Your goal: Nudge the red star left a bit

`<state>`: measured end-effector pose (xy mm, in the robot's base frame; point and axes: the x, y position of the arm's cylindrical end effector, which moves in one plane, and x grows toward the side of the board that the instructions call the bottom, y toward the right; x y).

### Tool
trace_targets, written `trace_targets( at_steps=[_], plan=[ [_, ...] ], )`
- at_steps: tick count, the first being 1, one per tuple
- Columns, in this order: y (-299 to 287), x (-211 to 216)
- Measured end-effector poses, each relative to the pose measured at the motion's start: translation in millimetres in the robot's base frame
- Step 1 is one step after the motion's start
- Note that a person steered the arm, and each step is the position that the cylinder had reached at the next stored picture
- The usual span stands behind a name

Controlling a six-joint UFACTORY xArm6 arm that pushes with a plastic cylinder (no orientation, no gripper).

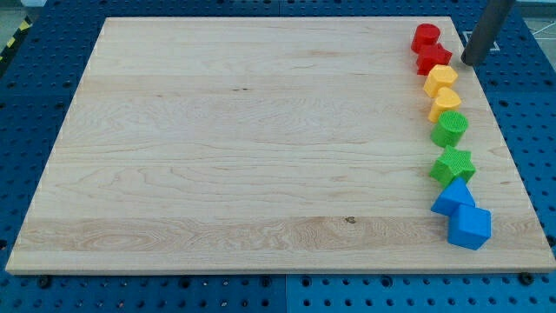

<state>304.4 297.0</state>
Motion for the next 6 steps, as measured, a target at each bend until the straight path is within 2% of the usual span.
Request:
trace_targets(
  at_steps=[1, 3, 6],
  plan=[
    [-5, 0],
    [-53, 0],
    [-64, 2]
  ],
)
